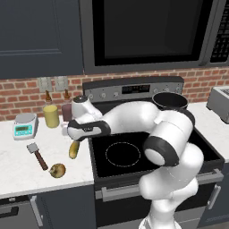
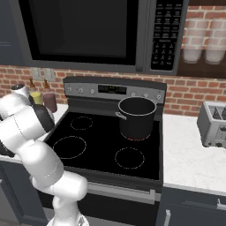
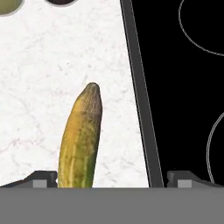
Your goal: Put the onion and cucumber in the pot. Retrieve the spatula and lightly stir the vegetables in the pot.
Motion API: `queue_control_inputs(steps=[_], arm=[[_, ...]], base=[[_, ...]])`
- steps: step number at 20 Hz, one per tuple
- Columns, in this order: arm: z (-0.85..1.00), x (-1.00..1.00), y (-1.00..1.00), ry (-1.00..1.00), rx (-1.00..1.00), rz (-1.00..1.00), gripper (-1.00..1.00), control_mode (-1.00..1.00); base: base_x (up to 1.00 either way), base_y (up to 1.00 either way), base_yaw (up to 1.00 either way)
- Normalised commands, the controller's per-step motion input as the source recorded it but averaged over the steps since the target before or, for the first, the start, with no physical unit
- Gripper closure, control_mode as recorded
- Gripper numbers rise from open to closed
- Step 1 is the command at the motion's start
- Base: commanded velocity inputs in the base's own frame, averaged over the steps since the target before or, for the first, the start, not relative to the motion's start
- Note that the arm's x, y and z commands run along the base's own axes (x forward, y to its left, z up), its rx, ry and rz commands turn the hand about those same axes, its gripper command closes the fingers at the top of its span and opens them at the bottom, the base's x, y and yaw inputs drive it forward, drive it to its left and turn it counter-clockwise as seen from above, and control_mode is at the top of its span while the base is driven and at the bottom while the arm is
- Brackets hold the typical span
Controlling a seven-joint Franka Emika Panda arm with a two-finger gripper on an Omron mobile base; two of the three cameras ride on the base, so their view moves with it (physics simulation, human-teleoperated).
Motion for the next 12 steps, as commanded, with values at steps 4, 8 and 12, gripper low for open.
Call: queue_control_inputs(steps=[4, 8, 12], arm=[[-0.28, 0.36, 0.22, 0.00, -0.07, -0.09, -1.00, -1.00], [-0.26, 0.36, 0.21, 0.00, -0.07, -0.08, -1.00, -1.00], [-0.25, 0.28, 0.11, 0.01, -0.06, -0.07, -1.00, -1.00]], base=[[0.00, 0.00, 0.00], [0.00, 0.00, 0.00], [0.00, 0.00, 0.00]])
